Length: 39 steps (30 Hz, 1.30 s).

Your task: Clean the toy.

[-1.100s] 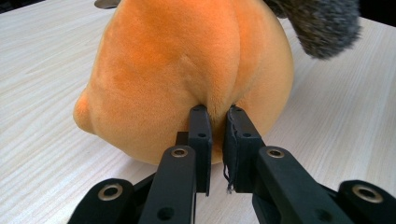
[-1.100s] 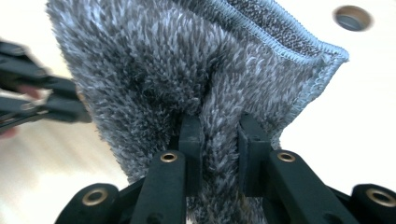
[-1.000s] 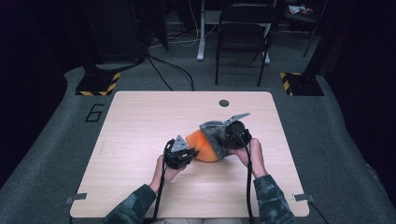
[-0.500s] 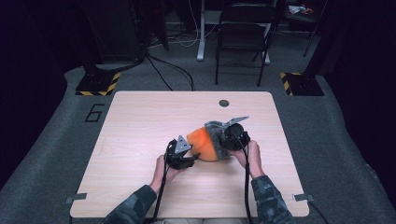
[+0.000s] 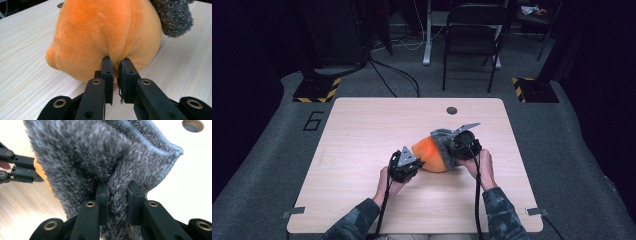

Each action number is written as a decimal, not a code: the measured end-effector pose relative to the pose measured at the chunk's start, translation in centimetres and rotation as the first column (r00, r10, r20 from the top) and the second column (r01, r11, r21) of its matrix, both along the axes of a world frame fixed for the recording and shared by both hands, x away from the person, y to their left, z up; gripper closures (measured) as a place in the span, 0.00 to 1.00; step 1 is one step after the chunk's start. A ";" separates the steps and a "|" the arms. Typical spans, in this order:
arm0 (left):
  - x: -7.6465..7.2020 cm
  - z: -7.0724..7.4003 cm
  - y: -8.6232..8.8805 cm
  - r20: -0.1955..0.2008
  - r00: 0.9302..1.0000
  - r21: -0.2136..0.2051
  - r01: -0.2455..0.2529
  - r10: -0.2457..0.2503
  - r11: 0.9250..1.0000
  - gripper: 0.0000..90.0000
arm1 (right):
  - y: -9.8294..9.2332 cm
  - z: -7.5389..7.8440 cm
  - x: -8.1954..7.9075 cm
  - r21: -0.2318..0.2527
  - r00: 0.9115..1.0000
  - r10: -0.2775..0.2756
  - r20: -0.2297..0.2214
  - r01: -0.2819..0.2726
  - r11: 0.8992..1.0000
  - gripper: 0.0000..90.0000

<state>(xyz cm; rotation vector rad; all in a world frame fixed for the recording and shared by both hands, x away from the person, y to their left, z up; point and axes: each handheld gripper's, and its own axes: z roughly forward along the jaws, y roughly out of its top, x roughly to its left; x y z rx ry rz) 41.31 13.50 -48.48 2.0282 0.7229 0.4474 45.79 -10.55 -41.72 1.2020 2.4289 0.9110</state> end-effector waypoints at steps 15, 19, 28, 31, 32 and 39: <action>-0.3 0.5 -0.3 -0.020 1.000 -0.016 0.017 -0.017 1.000 0.92 | 2.2 1.4 -1.4 -0.003 0.993 0.041 0.108 -0.041 0.999 0.83; -0.1 0.4 -0.1 -0.029 0.999 -0.013 0.015 -0.016 1.000 0.92 | 1.9 0.8 -1.0 -0.007 0.996 0.021 0.081 -0.021 1.000 0.83; 0.1 0.0 0.1 -0.042 0.999 -0.018 0.009 -0.009 1.000 0.91 | 0.2 -1.6 0.1 -0.042 1.000 -0.023 -0.006 0.023 0.999 0.83; 0.2 -0.1 0.1 -0.041 0.999 -0.017 0.010 -0.011 1.000 0.91 | -0.1 -2.1 0.3 -0.047 0.999 -0.032 -0.023 0.031 0.998 0.83; 0.2 0.0 0.1 -0.043 0.999 -0.013 0.012 -0.013 1.000 0.91 | -0.1 -2.2 0.3 -0.052 0.999 -0.038 -0.024 0.037 0.998 0.83; 0.2 0.0 0.0 -0.034 0.999 -0.003 0.017 -0.017 1.000 0.91 | -1.0 -4.0 0.8 -0.092 0.992 -0.096 -0.080 0.088 0.992 0.83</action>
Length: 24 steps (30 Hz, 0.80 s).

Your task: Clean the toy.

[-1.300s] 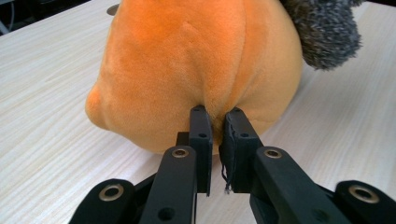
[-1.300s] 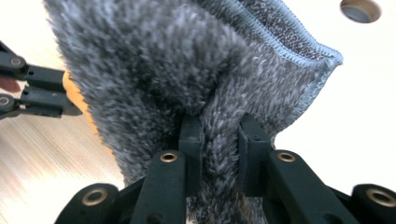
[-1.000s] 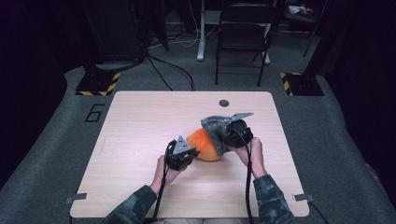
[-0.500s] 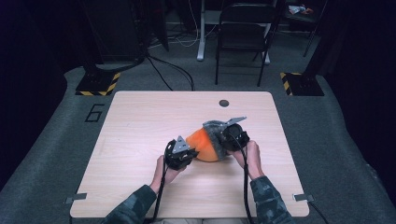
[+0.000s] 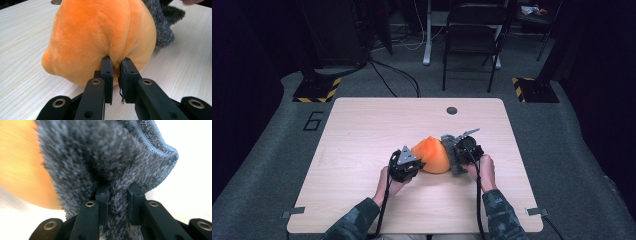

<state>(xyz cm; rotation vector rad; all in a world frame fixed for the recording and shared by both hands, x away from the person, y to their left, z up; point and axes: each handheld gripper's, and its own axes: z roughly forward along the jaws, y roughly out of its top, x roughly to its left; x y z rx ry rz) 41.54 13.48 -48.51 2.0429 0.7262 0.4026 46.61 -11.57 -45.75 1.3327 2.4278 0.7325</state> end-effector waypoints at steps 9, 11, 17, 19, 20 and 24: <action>0.1 0.0 0.0 0.003 1.000 0.000 -0.006 0.006 1.000 0.91 | -0.7 -1.9 0.6 -0.029 0.999 -0.018 -0.044 0.016 0.999 0.83; 0.2 0.0 0.2 0.004 1.000 0.001 -0.013 0.013 1.000 0.91 | -0.7 -1.1 0.4 -0.025 0.999 -0.010 -0.033 0.009 1.000 0.83; 0.2 -0.2 0.3 -0.004 1.000 -0.009 -0.015 0.015 1.000 0.91 | -0.9 2.4 -0.2 0.041 0.999 0.011 0.052 -0.013 0.999 0.84; 0.2 -0.1 0.3 -0.006 1.000 -0.006 -0.009 0.009 1.000 0.91 | -0.5 3.6 -0.6 0.071 0.996 0.023 0.089 -0.030 0.997 0.84; 0.2 -0.1 0.3 -0.007 1.000 -0.006 -0.008 0.008 1.000 0.91 | -0.1 4.0 -0.8 0.085 0.993 0.034 0.111 -0.044 0.995 0.84; 0.1 -0.1 0.2 0.001 1.000 -0.006 -0.007 0.007 1.000 0.91 | 1.9 5.2 -2.0 0.090 0.982 0.100 0.159 -0.115 0.989 0.83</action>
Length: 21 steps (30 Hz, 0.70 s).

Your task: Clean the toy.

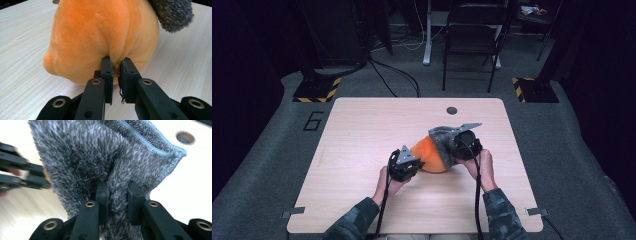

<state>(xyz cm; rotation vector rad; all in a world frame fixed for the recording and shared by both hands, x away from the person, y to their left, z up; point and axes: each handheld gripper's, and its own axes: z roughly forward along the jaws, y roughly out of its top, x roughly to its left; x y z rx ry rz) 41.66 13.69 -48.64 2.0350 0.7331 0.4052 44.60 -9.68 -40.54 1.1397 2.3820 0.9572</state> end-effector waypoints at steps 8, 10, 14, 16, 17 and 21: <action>0.0 -0.1 0.0 -0.003 1.000 -0.001 0.003 -0.003 1.000 0.91 | 1.1 -0.8 -0.1 -0.022 1.000 0.022 0.010 -0.021 1.000 0.83; 0.0 -0.1 0.1 -0.007 1.000 0.000 0.007 -0.007 1.000 0.91 | 0.8 -1.0 0.1 -0.028 1.000 0.018 0.003 -0.018 0.999 0.83; 0.0 -0.2 0.0 0.000 1.000 -0.002 0.001 -0.001 1.000 0.91 | 0.0 -1.8 0.6 -0.041 1.000 -0.009 -0.021 0.008 0.999 0.84; 0.0 -0.2 0.0 0.001 1.000 -0.002 0.000 0.000 1.000 0.91 | -0.4 -2.2 0.9 -0.048 0.999 -0.019 -0.036 0.017 0.999 0.83; 0.1 -0.1 0.1 -0.005 1.000 0.001 0.005 -0.005 1.000 0.91 | -0.6 -2.4 1.0 -0.049 0.999 -0.024 -0.048 0.022 0.999 0.84; 0.1 -0.2 0.3 -0.003 1.000 0.003 0.002 -0.002 1.000 0.91 | -1.2 -3.1 1.6 -0.040 0.995 -0.042 -0.088 0.039 0.998 0.84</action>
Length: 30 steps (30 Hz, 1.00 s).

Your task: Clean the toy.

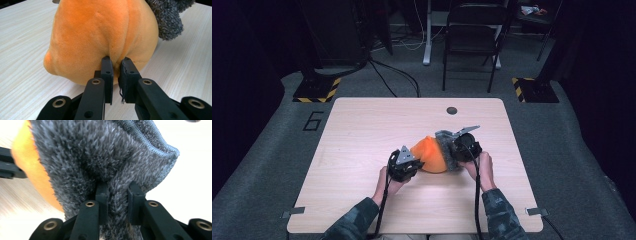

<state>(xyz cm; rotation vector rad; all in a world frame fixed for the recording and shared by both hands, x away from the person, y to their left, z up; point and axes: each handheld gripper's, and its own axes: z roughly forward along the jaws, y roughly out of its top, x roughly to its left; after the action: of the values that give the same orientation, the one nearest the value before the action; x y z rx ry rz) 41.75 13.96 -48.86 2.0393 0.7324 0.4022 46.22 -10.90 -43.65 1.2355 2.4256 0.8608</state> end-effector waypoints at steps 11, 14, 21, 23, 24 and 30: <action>0.0 -0.2 0.2 -0.008 1.000 -0.003 -0.001 0.000 1.000 0.91 | -1.2 -3.9 1.5 -0.070 0.992 -0.071 -0.109 0.064 0.996 0.84; 0.0 -0.2 0.2 -0.008 1.000 -0.004 -0.003 0.003 1.000 0.91 | -1.3 -4.5 1.6 -0.068 0.989 -0.080 -0.127 0.072 0.995 0.83; 0.1 -0.2 0.2 0.000 1.000 -0.015 -0.017 0.017 1.000 0.91 | -2.7 0.1 0.8 0.001 0.996 -0.072 -0.046 0.072 0.997 0.83; 0.1 -0.2 0.2 0.004 1.000 -0.008 -0.017 0.017 1.000 0.91 | -2.4 1.5 0.2 0.029 0.999 -0.049 -0.014 0.050 0.998 0.83; 0.1 -0.2 0.2 0.004 1.000 -0.006 -0.016 0.016 1.000 0.91 | -2.1 2.0 -0.1 0.040 1.000 -0.029 -0.006 0.030 0.999 0.83; 0.1 -0.2 0.2 0.004 1.000 0.001 -0.016 0.016 1.000 0.90 | 1.1 1.7 -0.8 -0.016 0.998 0.060 -0.013 -0.060 0.998 0.83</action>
<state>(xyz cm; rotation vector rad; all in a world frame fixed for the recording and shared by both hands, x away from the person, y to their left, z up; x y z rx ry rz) 41.85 14.16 -49.08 2.0344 0.7462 0.4162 45.45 -9.81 -41.97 1.1707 2.4860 0.8505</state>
